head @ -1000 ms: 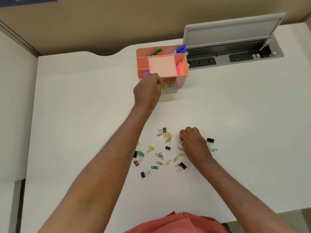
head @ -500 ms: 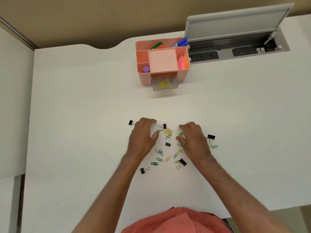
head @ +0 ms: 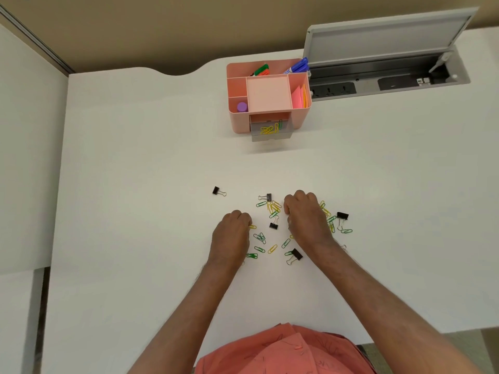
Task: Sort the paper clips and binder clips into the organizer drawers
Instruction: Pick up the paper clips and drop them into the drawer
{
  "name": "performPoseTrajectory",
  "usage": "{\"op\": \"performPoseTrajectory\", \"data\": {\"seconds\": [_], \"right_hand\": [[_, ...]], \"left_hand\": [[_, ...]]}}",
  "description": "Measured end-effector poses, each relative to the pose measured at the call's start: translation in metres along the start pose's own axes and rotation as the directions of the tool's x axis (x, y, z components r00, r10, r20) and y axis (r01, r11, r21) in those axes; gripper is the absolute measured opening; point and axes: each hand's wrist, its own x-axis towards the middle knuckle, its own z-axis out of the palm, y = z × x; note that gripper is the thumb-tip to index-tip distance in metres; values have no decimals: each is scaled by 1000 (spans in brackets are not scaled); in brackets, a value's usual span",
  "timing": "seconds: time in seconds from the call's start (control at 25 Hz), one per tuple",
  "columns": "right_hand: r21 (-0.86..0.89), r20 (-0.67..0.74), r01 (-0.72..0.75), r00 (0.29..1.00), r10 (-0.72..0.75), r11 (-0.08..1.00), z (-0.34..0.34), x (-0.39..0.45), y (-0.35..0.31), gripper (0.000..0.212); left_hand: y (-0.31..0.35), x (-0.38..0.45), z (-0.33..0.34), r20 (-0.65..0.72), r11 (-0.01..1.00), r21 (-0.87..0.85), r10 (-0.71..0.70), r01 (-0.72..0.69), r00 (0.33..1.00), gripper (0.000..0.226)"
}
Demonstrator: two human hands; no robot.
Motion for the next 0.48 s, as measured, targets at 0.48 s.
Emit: {"op": "performPoseTrajectory", "data": {"seconds": [0.48], "right_hand": [[525, 146, -306, 952, 270, 794, -59, 34, 5, 20]], "left_hand": [[1, 9, 10, -58, 989, 93, 118, -112, 991, 18]]}}
